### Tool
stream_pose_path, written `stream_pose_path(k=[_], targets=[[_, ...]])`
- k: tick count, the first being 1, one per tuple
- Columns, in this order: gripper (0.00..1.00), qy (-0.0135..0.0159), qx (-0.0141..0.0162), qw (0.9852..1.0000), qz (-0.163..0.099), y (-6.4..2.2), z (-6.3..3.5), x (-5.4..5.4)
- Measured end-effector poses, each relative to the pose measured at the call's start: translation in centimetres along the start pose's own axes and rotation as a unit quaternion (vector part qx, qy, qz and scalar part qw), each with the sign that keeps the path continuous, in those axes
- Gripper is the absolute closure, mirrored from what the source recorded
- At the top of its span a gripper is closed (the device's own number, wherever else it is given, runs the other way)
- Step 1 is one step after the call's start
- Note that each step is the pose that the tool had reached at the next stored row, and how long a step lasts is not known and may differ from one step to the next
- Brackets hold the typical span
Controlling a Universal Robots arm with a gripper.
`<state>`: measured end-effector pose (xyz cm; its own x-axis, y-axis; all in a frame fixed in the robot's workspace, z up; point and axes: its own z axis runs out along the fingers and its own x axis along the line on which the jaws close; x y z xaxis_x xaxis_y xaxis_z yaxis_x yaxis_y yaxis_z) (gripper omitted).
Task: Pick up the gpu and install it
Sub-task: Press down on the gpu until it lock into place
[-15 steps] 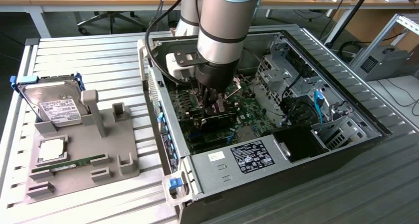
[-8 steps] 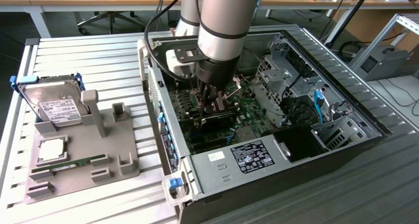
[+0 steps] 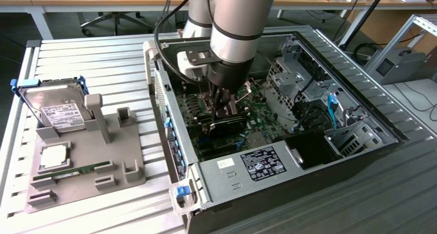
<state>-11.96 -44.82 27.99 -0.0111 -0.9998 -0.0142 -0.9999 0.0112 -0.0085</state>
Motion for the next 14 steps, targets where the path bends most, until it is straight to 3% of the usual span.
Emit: stream_pose_path(k=[7, 14], targets=[[0.89, -0.0001, 0.0000, 1.0000, 0.000, -0.61, 0.00, -0.01], [0.89, 0.0000, -0.0001, 1.0000, 0.000, -0.65, -0.01, -0.01]])
